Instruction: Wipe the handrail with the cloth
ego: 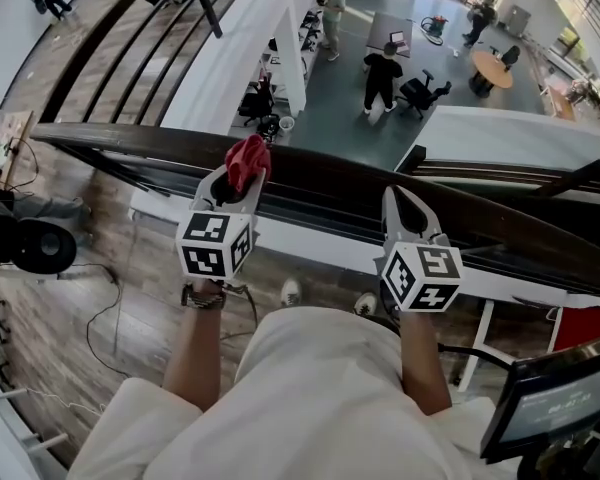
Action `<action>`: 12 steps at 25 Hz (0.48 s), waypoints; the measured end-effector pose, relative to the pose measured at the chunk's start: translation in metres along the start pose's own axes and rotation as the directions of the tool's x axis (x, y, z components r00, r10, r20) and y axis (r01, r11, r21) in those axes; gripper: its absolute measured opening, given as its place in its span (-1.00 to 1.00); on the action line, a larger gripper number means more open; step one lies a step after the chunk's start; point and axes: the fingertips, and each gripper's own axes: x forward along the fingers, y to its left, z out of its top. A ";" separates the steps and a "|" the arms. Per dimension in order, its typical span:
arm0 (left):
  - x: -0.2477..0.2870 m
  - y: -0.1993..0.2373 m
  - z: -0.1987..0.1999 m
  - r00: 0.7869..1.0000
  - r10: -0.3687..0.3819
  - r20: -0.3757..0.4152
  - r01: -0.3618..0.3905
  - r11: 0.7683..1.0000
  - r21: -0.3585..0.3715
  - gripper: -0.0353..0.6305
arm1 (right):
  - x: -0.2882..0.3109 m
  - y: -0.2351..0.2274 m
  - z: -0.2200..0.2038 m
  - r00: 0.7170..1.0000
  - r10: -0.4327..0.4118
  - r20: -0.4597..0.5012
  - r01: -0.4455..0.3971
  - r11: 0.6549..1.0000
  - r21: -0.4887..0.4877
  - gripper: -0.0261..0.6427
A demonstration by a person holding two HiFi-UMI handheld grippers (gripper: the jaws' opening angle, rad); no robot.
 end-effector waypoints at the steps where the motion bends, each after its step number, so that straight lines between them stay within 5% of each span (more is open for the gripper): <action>1: 0.000 0.000 0.000 1.000 0.004 0.001 -0.004 1.000 0.000 -0.50 | 0.000 0.000 0.000 1.000 0.002 0.000 -0.002 1.000 -0.003 -0.91; 12: -0.001 -0.002 -0.001 0.998 0.051 -0.024 -0.050 0.999 0.018 -0.51 | -0.001 0.006 0.000 0.998 0.062 -0.009 -0.062 0.998 -0.028 -0.91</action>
